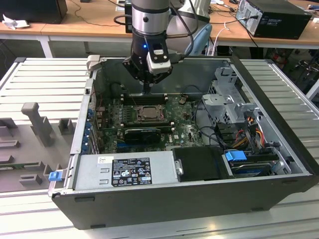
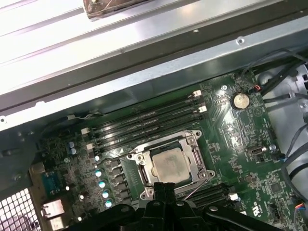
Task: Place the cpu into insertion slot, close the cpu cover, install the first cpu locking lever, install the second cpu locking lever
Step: 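Install the first cpu locking lever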
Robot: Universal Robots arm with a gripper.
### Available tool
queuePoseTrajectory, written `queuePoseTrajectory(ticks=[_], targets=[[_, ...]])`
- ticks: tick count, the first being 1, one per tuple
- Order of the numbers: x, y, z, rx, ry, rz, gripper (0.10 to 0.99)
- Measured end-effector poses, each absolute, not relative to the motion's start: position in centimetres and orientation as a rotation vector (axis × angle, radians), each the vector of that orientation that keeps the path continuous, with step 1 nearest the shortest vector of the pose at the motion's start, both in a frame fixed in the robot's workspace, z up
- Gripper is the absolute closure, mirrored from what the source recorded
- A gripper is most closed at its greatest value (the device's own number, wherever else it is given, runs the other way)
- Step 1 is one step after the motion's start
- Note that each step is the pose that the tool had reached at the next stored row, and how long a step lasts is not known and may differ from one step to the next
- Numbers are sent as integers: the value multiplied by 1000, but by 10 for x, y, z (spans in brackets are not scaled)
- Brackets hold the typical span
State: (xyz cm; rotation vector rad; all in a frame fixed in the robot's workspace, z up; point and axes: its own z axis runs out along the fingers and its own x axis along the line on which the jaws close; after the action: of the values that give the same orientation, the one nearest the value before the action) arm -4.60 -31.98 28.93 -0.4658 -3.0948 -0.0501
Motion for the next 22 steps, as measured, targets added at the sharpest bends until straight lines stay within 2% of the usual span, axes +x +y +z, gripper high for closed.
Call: queuePoseTrajectory(ticks=[18,22], targets=[[-46,-320,287,80,-3124,-46,980],[-61,-320,283,88,-3129,-47,980]])
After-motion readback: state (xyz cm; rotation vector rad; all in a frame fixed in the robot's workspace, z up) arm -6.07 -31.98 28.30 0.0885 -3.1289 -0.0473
